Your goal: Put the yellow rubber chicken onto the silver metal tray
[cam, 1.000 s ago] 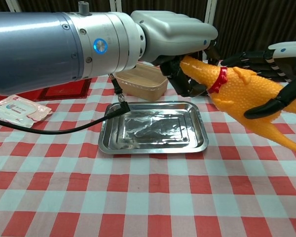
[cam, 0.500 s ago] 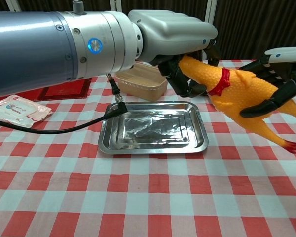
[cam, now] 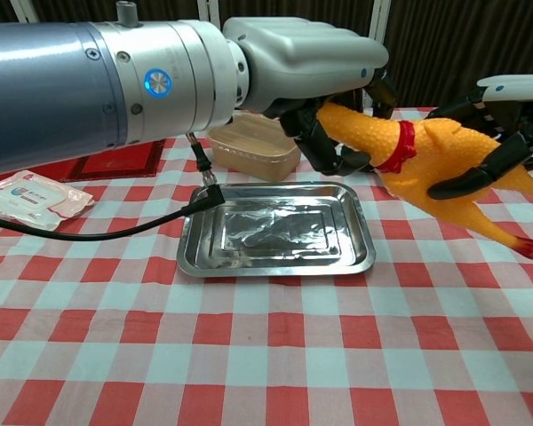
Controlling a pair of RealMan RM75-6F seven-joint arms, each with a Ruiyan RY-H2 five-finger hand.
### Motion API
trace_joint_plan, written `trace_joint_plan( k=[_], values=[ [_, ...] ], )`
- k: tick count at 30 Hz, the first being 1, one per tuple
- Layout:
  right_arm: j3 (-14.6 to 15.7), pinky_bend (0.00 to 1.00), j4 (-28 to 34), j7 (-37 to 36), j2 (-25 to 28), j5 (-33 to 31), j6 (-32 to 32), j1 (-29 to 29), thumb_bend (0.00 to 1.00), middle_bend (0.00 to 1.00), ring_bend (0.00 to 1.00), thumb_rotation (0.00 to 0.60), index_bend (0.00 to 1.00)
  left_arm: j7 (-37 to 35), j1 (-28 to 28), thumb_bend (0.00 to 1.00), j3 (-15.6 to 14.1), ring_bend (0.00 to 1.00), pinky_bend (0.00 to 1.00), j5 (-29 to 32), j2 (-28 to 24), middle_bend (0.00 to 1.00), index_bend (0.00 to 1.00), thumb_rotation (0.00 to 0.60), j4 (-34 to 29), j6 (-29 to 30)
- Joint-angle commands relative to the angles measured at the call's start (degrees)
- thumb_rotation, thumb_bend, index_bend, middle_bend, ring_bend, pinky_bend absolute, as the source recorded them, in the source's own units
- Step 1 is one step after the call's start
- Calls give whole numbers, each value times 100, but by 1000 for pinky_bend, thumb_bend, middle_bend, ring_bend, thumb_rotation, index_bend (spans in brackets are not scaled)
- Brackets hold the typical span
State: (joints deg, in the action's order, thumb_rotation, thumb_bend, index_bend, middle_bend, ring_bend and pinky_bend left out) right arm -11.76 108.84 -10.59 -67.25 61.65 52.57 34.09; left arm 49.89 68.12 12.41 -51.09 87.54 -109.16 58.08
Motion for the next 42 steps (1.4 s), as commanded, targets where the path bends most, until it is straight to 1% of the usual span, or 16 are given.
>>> trace_joint_plan(
  k=[1,5,7,9,10,11,12,14,16,18,21,34,36,39,40,42],
  values=[
    [-11,1000,-25,-16,-29,30,27,-9,767,956,1000,600,1000,-49,0,844,-18,566,576,-23,1,649,590,600,20,5],
    [-26,1000,-53,-23,-69,71,86,-29,774,976,992,600,1000,-103,4,844,-46,566,576,-63,2,648,589,600,48,7],
    [-15,981,-47,-21,-60,96,90,-40,774,918,923,600,953,-131,5,843,-58,566,576,-80,4,648,589,600,63,10],
    [28,877,-21,-3,-1,157,36,-47,754,793,780,600,811,-150,7,843,-69,566,576,-105,-3,649,589,600,91,22],
    [47,783,-1,-21,42,198,-7,-49,712,706,683,600,701,-162,8,843,-73,566,576,-113,-7,649,589,600,107,27],
    [61,688,15,-55,82,239,-49,-54,654,619,589,600,592,-169,12,843,-76,566,576,-121,-4,649,589,600,129,36],
    [75,630,38,-121,135,305,-107,-60,607,563,532,600,525,-165,17,843,-82,566,576,-133,2,649,589,600,163,56],
    [87,466,45,-254,205,413,-200,-66,472,405,377,600,336,-155,23,843,-93,566,576,-156,19,650,590,600,211,91],
    [106,356,52,-391,295,540,-305,-68,365,298,268,600,206,-145,28,843,-110,566,576,-162,33,651,591,600,254,116],
    [131,297,38,-481,388,654,-406,-61,301,227,201,600,127,-124,36,843,-122,567,576,-187,51,652,592,600,305,148],
    [150,256,33,-624,499,770,-528,-51,282,180,156,600,75,-95,46,843,-140,567,576,-200,82,653,592,600,360,183],
    [193,249,-54,-924,596,994,-640,-47,281,171,144,600,82,-54,105,843,-134,567,576,-164,166,652,592,600,401,222],
    [196,255,-67,-908,596,995,-638,-43,281,180,168,600,136,-57,111,843,-135,567,576,-155,171,652,592,600,398,212],
    [185,338,-106,-878,573,952,-616,-33,300,268,286,600,322,-67,116,843,-149,567,576,-157,177,653,592,600,388,199],
    [178,407,-126,-865,557,935,-596,-33,349,331,357,600,419,-81,113,843,-155,567,576,-162,169,653,593,600,369,190],
    [159,535,-161,-854,519,895,-543,-40,479,430,482,600,551,-119,109,843,-161,568,576,-163,148,653,593,600,338,166]
  ],
)
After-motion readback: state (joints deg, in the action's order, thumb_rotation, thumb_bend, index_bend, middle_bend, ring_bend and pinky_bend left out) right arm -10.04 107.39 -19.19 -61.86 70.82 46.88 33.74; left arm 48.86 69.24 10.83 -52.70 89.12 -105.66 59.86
